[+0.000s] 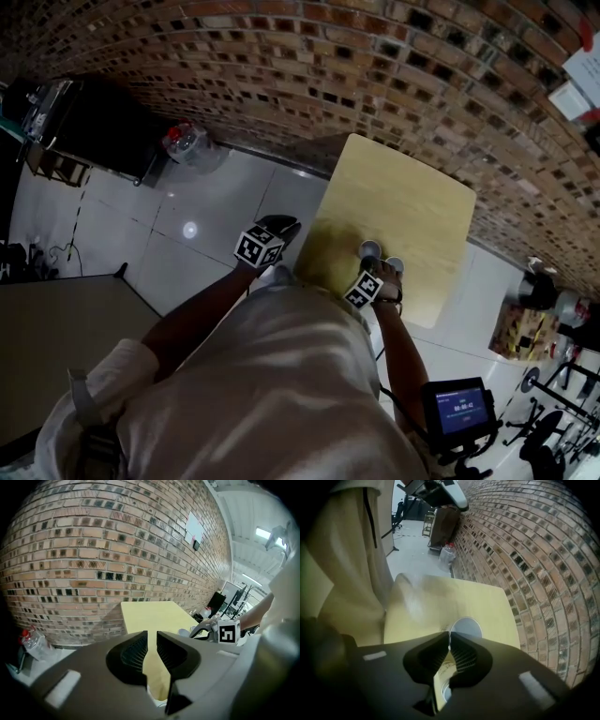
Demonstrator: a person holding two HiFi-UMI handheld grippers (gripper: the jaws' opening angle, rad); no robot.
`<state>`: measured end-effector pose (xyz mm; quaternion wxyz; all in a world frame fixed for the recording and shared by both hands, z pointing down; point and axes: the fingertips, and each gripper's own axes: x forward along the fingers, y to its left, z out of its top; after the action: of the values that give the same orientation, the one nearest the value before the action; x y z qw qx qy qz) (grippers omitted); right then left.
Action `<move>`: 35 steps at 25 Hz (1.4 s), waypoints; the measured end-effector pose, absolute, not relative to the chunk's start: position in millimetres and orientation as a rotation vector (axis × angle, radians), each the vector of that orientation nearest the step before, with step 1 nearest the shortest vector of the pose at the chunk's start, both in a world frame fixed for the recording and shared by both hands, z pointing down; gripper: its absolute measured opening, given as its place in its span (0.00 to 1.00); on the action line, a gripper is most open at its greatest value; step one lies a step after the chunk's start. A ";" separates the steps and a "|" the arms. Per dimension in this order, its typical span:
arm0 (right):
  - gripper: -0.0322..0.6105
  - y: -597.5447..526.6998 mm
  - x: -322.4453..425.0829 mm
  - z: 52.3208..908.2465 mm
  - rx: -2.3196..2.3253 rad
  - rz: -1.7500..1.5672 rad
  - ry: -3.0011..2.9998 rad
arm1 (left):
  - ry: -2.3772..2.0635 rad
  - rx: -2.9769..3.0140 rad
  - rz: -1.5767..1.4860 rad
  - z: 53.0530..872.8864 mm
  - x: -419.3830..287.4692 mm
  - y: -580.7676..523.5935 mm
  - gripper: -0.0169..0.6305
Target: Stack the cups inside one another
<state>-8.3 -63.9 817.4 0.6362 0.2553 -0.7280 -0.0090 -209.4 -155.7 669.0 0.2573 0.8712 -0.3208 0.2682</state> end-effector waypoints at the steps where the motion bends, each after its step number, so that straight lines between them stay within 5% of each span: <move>1: 0.07 -64.8 -7.1 814.5 0.602 -0.025 -1.668 | -0.864 2.364 0.729 669.5 -207.4 -154.8 0.15; 21: 0.07 -60.5 52.9 709.2 0.944 0.001 -1.676 | -0.710 2.434 0.752 673.6 -153.4 -151.1 0.15; 35: 0.07 -27.9 89.6 740.0 0.885 0.104 -1.630 | -0.709 2.434 0.764 675.3 -144.4 -147.5 0.15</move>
<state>89.6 -27.9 740.0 0.5987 0.3815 -0.7028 0.0450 -144.4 -147.5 675.3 0.2445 0.8914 -0.2596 0.2798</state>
